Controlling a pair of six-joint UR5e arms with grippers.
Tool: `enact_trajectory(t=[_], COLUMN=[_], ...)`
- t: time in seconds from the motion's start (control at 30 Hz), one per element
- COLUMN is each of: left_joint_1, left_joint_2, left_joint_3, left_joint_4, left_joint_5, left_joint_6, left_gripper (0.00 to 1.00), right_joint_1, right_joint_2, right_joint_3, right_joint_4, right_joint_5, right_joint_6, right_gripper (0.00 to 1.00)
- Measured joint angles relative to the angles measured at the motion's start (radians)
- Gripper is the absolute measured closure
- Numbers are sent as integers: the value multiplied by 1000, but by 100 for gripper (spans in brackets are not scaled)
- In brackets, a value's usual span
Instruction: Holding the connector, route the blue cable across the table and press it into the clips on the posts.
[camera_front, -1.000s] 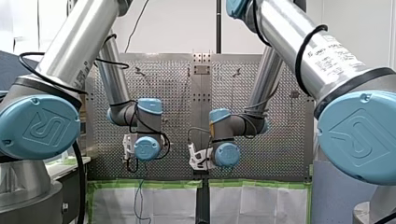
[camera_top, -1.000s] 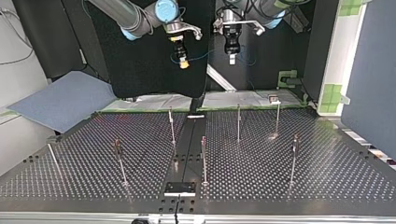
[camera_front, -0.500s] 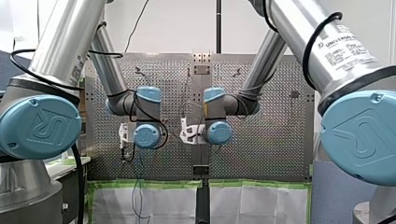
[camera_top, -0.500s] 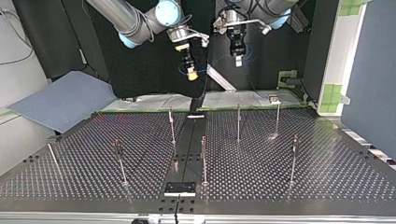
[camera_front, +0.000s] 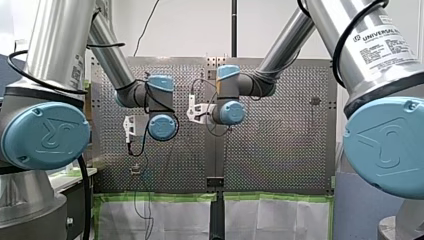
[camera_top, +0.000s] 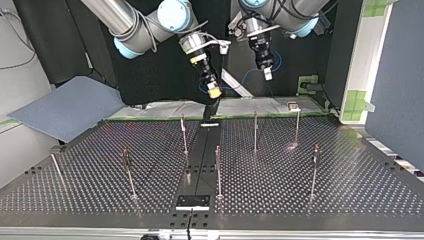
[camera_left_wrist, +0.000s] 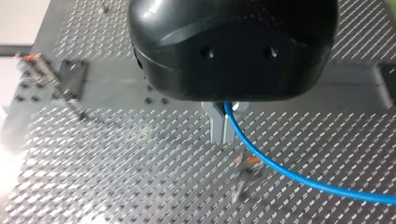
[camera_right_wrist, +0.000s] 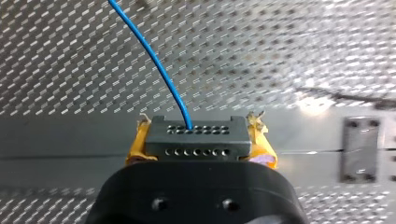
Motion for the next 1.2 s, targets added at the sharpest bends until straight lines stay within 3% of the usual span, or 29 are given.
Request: enact_trajectory(t=[0.27, 0.53, 0.83, 1.2], left_joint_1=[26, 63, 135, 230], left_joint_2=[67, 129, 204, 273], left_joint_3=[34, 44, 49, 87], left_joint_4=[-67, -129, -204, -267], left_joint_5=[-55, -56, 9, 104], left_joint_6=[-4, -7, -16, -38], left_gripper=[100, 100, 100, 100], right_joint_1=[-1, -3, 4, 20], right_joint_2=[-65, -71, -32, 3], right_joint_3=[-45, -85, -138, -232], right_joint_4=[46, 76, 107, 189], right_joint_5=[-24, -28, -50, -64], right_joint_6=[10, 12, 13, 16], right_gripper=[100, 100, 100, 100])
